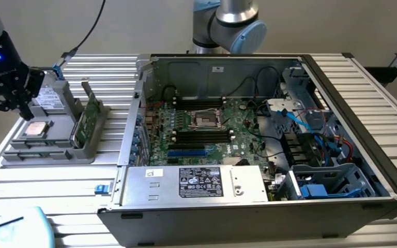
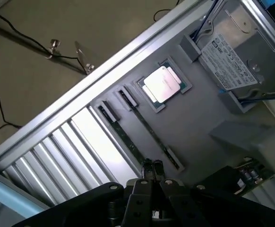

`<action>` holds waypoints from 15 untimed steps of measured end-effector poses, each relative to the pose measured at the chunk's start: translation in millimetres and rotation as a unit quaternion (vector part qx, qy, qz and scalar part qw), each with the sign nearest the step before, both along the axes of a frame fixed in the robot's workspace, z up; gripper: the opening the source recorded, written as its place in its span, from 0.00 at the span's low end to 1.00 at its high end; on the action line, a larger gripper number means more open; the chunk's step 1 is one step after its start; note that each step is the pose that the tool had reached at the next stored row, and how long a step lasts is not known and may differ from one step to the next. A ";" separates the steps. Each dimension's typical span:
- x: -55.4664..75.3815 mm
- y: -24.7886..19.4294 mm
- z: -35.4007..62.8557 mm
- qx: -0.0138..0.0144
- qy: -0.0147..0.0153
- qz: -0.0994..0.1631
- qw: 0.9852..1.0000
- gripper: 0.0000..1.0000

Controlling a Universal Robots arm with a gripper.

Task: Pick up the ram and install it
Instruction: 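Pick up the ram and move it above insertion slot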

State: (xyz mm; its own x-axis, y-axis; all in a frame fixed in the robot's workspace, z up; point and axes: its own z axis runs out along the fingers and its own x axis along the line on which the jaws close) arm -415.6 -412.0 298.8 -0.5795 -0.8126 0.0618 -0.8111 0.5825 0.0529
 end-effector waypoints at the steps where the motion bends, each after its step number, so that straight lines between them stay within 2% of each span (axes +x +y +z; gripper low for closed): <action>1: 0.0 0.0 -0.2 0.000 0.000 0.009 1.000 0.11; 5: 0.0 0.0 -1.1 0.000 0.000 0.045 0.999 0.11; 8: 0.0 0.0 -1.9 0.001 0.000 0.073 0.997 0.11; 11: 0.0 0.0 -2.9 0.002 0.000 0.100 0.995 0.11; 15: -0.1 0.0 -4.9 0.008 -0.001 0.136 0.991 0.11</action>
